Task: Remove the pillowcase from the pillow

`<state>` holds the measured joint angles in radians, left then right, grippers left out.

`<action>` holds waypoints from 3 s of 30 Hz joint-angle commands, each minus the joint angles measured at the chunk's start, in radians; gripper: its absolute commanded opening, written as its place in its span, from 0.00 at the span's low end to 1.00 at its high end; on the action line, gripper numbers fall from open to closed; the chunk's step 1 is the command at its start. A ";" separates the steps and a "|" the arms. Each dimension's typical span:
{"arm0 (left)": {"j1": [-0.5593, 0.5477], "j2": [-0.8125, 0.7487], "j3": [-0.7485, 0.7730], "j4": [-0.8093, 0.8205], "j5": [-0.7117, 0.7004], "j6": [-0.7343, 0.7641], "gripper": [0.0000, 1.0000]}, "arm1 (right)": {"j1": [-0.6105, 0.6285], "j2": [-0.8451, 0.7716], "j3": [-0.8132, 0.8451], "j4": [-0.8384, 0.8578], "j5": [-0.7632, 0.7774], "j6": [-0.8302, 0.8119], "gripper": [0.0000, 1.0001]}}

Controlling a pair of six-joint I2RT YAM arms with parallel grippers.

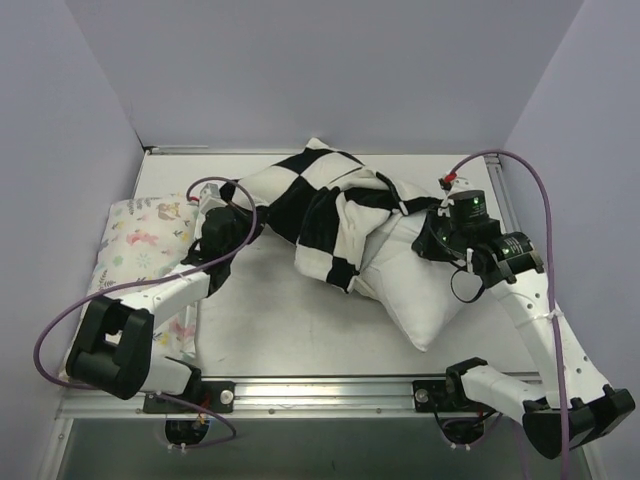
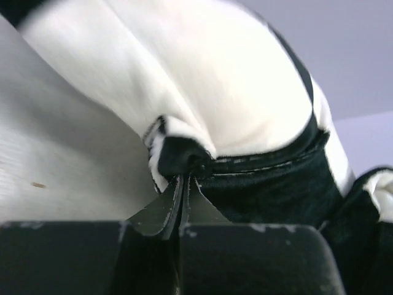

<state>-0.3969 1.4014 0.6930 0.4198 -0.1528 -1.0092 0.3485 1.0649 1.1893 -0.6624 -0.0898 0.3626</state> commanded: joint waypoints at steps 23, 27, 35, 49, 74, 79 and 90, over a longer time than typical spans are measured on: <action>0.121 -0.207 0.487 -0.549 -0.223 0.375 0.00 | -0.137 -0.098 0.105 -0.017 -0.136 0.016 0.16; 0.003 -0.271 0.578 -0.628 -0.257 0.470 0.00 | -0.075 -0.092 0.121 -0.022 -0.079 0.010 0.19; -0.345 -0.224 0.893 -0.797 -0.451 0.668 0.00 | -0.040 -0.098 0.174 -0.036 -0.105 0.015 0.32; -0.141 0.169 1.099 -0.915 -0.211 0.560 0.00 | 0.231 -0.123 0.053 -0.017 0.338 -0.036 0.84; -0.328 0.161 0.789 -0.756 -0.033 0.488 0.84 | 0.032 0.064 -0.191 0.302 0.136 0.141 0.80; -0.387 0.257 0.806 -0.768 -0.065 0.486 0.85 | 0.021 0.021 -0.189 0.274 0.212 0.144 0.87; -0.369 0.251 0.747 -0.808 -0.151 0.520 0.00 | -0.124 0.145 -0.115 0.308 0.214 0.111 0.98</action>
<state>-0.7822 1.6978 1.4536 -0.3622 -0.2565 -0.5114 0.2783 1.1629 1.0397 -0.3771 0.1402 0.4904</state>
